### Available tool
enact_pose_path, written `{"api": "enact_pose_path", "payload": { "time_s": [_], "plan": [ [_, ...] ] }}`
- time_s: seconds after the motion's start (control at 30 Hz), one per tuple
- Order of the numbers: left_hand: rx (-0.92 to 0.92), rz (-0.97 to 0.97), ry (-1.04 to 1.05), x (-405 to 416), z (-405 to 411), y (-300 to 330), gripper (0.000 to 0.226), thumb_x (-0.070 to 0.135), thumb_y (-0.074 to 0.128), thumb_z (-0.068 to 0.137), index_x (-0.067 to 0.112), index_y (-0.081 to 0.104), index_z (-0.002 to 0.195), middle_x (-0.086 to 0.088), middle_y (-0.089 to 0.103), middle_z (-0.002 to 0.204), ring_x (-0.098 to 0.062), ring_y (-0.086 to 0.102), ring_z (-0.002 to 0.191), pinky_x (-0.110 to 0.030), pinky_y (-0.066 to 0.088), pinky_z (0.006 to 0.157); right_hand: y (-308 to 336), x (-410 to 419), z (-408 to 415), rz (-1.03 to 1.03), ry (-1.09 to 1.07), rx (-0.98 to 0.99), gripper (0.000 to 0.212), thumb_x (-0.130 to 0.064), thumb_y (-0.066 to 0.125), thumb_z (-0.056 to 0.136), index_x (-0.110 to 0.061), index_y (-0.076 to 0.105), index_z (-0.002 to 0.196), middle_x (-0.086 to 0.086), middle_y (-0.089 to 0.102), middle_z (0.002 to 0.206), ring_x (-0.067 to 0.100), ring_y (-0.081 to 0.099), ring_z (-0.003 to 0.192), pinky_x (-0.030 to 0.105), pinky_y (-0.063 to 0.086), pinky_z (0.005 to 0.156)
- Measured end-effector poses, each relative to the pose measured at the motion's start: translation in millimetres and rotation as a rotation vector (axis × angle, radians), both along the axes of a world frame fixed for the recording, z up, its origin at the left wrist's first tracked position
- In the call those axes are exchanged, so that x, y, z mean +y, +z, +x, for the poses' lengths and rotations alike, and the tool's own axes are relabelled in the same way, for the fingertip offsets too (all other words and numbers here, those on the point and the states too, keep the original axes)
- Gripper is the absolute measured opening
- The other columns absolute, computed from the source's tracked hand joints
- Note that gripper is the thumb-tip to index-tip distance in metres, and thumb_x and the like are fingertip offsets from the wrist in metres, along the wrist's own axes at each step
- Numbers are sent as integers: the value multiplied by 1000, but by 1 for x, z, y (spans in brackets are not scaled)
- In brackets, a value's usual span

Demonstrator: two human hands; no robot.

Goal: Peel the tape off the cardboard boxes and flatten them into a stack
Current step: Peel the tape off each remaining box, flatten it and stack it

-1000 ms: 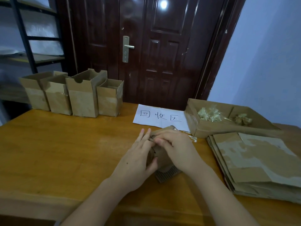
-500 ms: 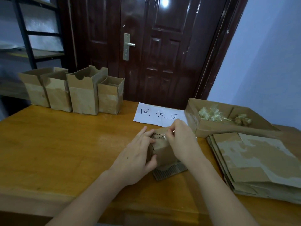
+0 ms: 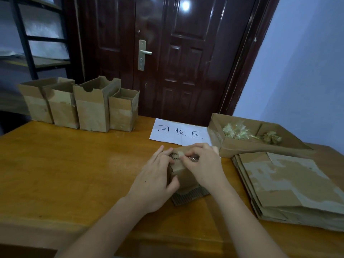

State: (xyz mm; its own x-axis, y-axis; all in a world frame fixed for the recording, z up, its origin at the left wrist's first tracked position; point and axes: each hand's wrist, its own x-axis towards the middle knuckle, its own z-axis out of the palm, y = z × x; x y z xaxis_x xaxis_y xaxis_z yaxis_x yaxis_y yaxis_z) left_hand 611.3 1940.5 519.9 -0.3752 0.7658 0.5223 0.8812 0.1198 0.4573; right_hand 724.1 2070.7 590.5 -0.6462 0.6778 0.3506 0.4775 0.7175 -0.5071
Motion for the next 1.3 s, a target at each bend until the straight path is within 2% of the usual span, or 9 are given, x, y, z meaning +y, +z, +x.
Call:
{"api": "enact_pose_path", "payload": {
  "time_s": [0.1, 0.27, 0.4, 0.53, 0.6, 0.67, 0.9, 1.1, 1.3],
  "plan": [
    [-10, 0, 57, 5, 6, 3, 41, 67, 43, 93, 37, 41, 120, 16, 33, 160, -8, 19, 154, -35, 27, 122, 2, -7, -7, 19, -12, -16, 15, -32, 67, 92, -35, 63, 78, -15, 63, 107, 10, 44, 101, 38, 41, 95],
    [47, 17, 82, 6, 4, 7, 36, 63, 50, 89, 38, 41, 114, 14, 44, 152, -4, 44, 131, -18, 36, 98, 8, -2, 0, 199, -76, 19, 15, -24, 58, 99, -22, 51, 86, -7, 58, 80, 13, 56, 70, 27, 41, 57],
    [31, 18, 82, 6, 4, 7, 36, 62, 51, 88, 38, 42, 112, 15, 45, 151, 0, 44, 127, -15, 36, 93, 7, -4, 5, 276, 96, -82, 17, -18, 55, 100, -22, 70, 105, -6, 67, 97, 15, 55, 90, 30, 48, 79],
    [18, 27, 83, 7, 5, 6, 40, 61, 52, 87, 36, 44, 116, 16, 46, 149, 2, 44, 124, -15, 40, 92, 5, 0, 6, 34, 180, -18, 19, -31, 57, 102, -36, 75, 101, -18, 64, 88, 11, 55, 89, 31, 49, 83],
    [13, 30, 79, 7, 6, 6, 38, 61, 52, 87, 37, 43, 115, 16, 45, 150, 0, 44, 128, -16, 39, 95, 3, 6, 6, -19, 87, 29, 25, -33, 63, 99, -35, 72, 122, -11, 68, 112, 10, 55, 107, 28, 48, 95],
    [10, 26, 80, 8, 6, 6, 37, 61, 52, 87, 38, 43, 114, 16, 43, 152, -1, 42, 131, -15, 37, 96, -1, 8, 4, 10, 14, -6, 26, -37, 67, 96, -32, 73, 121, -11, 63, 127, 10, 42, 117, 26, 39, 102],
    [17, 30, 85, 10, 7, 3, 37, 59, 53, 86, 36, 44, 114, 14, 43, 152, -1, 41, 132, -15, 35, 98, -3, 4, -1, 24, -30, -54, 30, -53, 66, 92, -31, 80, 106, -14, 61, 135, 14, 41, 121, 29, 33, 92],
    [45, -11, 102, 9, 6, 4, 38, 61, 52, 86, 36, 44, 114, 15, 43, 153, -2, 43, 131, -15, 38, 94, 4, -1, -8, 131, -111, -46, 17, -29, 63, 93, -25, 66, 76, -10, 67, 87, 13, 61, 83, 33, 56, 70],
    [99, -85, 108, 12, 1, 21, 39, 65, 49, 83, 39, 34, 108, 17, 52, 121, -3, 47, 101, -17, 40, 77, 19, 18, 6, 208, -147, 11, 9, -25, 64, 98, -21, 69, 91, -5, 65, 96, 16, 64, 82, 28, 47, 68]
  ]
}}
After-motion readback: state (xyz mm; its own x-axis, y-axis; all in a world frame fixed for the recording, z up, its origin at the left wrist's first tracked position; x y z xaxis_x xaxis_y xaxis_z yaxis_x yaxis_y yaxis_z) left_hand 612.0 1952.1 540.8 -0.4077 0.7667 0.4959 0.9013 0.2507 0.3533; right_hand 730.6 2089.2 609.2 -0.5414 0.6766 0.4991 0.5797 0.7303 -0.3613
